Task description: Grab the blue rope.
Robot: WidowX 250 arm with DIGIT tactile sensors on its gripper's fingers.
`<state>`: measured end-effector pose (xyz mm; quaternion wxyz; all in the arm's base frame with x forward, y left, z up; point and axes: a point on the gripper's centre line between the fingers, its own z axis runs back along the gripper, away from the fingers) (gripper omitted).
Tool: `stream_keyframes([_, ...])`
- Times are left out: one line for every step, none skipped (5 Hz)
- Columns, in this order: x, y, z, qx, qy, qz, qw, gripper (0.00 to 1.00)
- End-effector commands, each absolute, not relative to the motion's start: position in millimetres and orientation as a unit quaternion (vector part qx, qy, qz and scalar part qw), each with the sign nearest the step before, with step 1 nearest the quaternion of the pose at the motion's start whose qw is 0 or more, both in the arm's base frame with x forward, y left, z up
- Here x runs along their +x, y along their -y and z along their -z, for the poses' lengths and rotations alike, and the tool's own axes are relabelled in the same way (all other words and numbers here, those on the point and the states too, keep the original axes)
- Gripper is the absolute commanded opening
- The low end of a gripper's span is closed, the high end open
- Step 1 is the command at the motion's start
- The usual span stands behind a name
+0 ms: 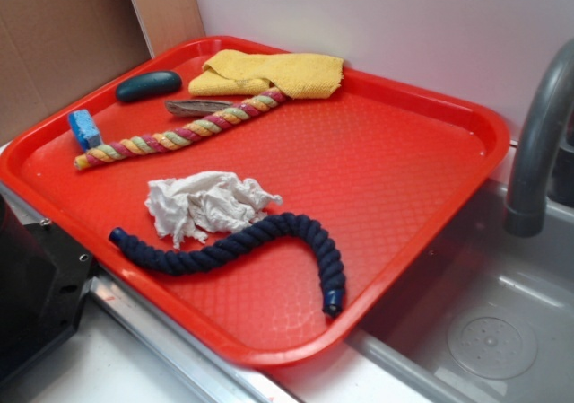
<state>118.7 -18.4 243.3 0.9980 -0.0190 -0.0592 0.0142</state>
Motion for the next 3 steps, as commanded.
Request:
stream_keyframes([118.7,18.4,-243.3,-0.019,0.059,-0.014,0.998,1.0])
stream_keyframes([168.7,39.3,-204.4,-0.075,0.077,0.109,0.988,1.0])
stream_keyframes([186.8,86.8,-171.7,-0.096,0.075,0.231,0.965,1.0])
